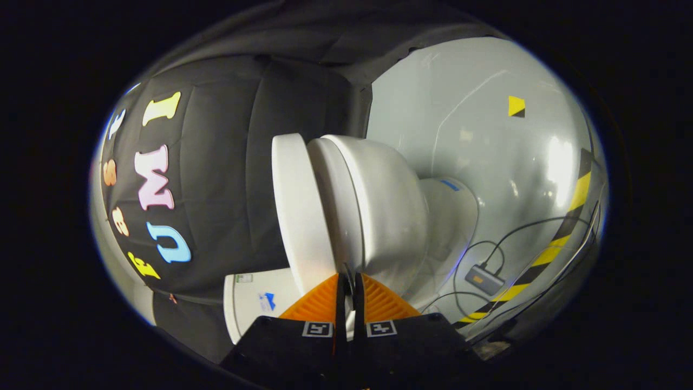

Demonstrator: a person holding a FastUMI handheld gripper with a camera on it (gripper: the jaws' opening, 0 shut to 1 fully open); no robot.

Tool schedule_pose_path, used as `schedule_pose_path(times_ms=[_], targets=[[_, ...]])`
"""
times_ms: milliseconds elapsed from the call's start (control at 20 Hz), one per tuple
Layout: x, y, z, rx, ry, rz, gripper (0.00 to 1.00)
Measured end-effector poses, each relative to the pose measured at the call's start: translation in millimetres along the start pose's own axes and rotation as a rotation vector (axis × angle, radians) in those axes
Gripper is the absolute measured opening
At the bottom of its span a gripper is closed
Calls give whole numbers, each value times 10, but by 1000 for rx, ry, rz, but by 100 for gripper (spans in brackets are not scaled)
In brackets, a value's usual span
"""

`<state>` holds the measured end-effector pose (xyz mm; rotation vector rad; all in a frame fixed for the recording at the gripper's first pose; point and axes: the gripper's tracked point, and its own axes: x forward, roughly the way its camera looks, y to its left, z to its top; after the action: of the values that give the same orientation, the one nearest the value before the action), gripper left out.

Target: Open the toilet lid.

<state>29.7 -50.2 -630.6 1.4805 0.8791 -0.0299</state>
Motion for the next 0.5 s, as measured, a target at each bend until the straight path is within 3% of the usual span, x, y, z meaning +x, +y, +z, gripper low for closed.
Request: schedule_pose_path(times_ms=[200, 500], targets=[[-39, 156, -116, -196, -16, -53, 5], [-266, 673, -206, -335, -68, -74, 6]])
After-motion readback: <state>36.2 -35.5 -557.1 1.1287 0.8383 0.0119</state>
